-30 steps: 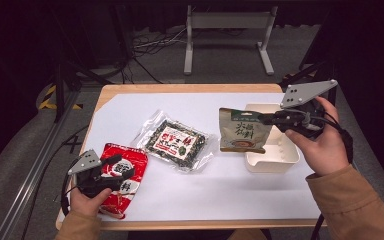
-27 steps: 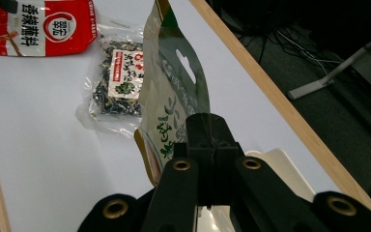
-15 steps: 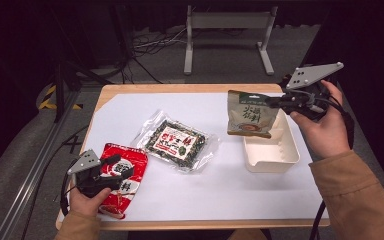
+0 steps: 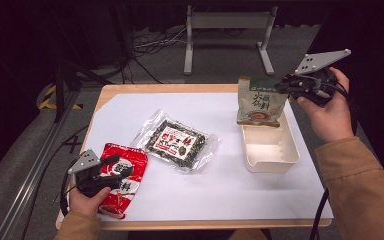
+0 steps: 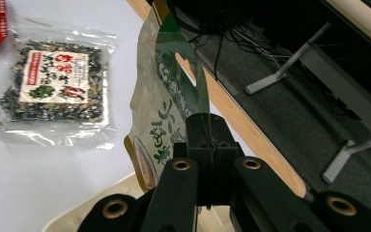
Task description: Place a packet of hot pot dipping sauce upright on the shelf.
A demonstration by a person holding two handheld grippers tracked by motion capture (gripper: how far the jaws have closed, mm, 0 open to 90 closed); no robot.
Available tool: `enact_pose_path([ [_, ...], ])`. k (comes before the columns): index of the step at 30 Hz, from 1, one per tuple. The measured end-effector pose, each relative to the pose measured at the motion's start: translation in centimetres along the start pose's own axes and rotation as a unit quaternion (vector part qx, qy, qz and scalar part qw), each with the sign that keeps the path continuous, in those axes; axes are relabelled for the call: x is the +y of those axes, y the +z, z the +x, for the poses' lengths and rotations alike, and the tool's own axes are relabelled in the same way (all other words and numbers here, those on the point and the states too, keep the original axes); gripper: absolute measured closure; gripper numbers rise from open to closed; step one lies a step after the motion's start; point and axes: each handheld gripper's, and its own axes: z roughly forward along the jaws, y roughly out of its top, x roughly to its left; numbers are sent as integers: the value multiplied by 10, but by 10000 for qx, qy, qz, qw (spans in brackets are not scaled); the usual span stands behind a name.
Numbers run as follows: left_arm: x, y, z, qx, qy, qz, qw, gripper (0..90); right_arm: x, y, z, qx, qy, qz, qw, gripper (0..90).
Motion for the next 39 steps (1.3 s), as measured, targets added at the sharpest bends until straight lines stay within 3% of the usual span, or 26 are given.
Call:
enact_pose_path([
  [7,0,1,3,46,-52,-4,10000,287,-6,3,-20,-188,18,-60,9998,900],
  [21,-3,2,3,67,-84,42,9999,287,-25,24,-45,-246,-20,-53,9997,900],
  [39,-4,3,4,84,-90,76,9999,287,-39,48,-56,-339,-22,-8,9994,900],
])
